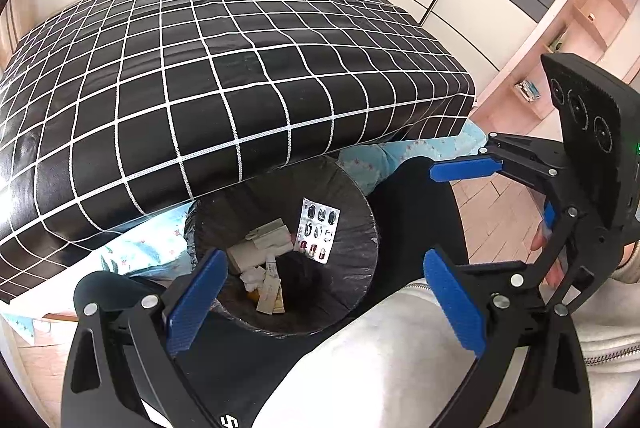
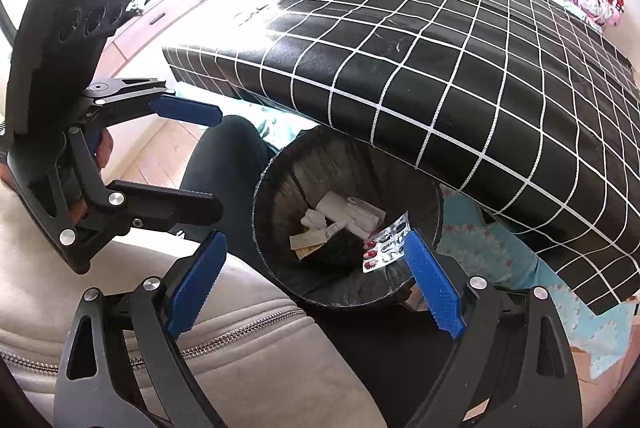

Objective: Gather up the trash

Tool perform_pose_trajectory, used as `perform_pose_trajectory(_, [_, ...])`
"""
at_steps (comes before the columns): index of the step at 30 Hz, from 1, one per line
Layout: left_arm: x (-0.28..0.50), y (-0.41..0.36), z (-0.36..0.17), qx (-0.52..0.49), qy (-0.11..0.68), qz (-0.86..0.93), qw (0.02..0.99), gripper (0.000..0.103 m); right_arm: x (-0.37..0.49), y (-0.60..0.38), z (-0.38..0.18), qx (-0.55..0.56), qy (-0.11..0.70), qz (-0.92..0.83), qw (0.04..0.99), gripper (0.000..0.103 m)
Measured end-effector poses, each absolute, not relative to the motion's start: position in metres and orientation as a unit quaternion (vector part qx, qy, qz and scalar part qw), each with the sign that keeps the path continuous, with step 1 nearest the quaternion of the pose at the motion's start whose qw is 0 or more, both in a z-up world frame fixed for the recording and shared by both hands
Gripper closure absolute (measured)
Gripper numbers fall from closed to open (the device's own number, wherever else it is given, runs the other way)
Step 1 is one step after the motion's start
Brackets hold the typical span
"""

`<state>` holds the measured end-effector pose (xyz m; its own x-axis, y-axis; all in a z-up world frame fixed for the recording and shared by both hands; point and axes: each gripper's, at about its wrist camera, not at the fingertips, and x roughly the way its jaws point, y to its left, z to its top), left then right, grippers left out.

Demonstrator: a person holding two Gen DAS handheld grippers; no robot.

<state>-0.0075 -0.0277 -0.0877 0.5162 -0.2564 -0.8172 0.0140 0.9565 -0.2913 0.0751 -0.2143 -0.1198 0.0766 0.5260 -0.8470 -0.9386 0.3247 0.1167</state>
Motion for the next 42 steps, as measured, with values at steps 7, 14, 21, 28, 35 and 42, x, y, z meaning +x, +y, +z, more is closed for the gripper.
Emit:
perform_pose_trajectory(7, [-0.0075, -0.0283, -0.0885, -0.125, 0.487, -0.079, 0.861, 0.008, 0.0758, -0.2157, -0.1175, -0.242, 0.425, 0.527, 0.695, 0.012])
perform_pose_trajectory(14, [-0.0080, -0.0292, -0.0883, -0.123, 0.488, -0.080, 0.860, 0.008, 0.0754, -0.2160, -0.1160, -0.240, 0.424, 0.530, 0.694, 0.012])
perform_pose_trajectory(21, [-0.0065, -0.0275, -0.0916, -0.127, 0.493, -0.079, 0.857, 0.008, 0.0753, -0.2152, -0.1178, -0.243, 0.423, 0.527, 0.696, 0.012])
perform_pose_trajectory(28, [-0.0059, -0.0279, -0.0928, -0.128, 0.494, -0.079, 0.856, 0.008, 0.0746, -0.2156, -0.1162, -0.243, 0.421, 0.527, 0.698, 0.012])
perform_pose_trajectory(35, [-0.0057, -0.0281, -0.0934, -0.127, 0.495, -0.080, 0.856, 0.008, 0.0747, -0.2155, -0.1151, -0.242, 0.418, 0.526, 0.700, 0.012])
perform_pose_trajectory(42, [-0.0061, -0.0285, -0.0934, -0.127, 0.494, -0.081, 0.857, 0.008, 0.0748, -0.2151, -0.1160, -0.243, 0.418, 0.526, 0.700, 0.012])
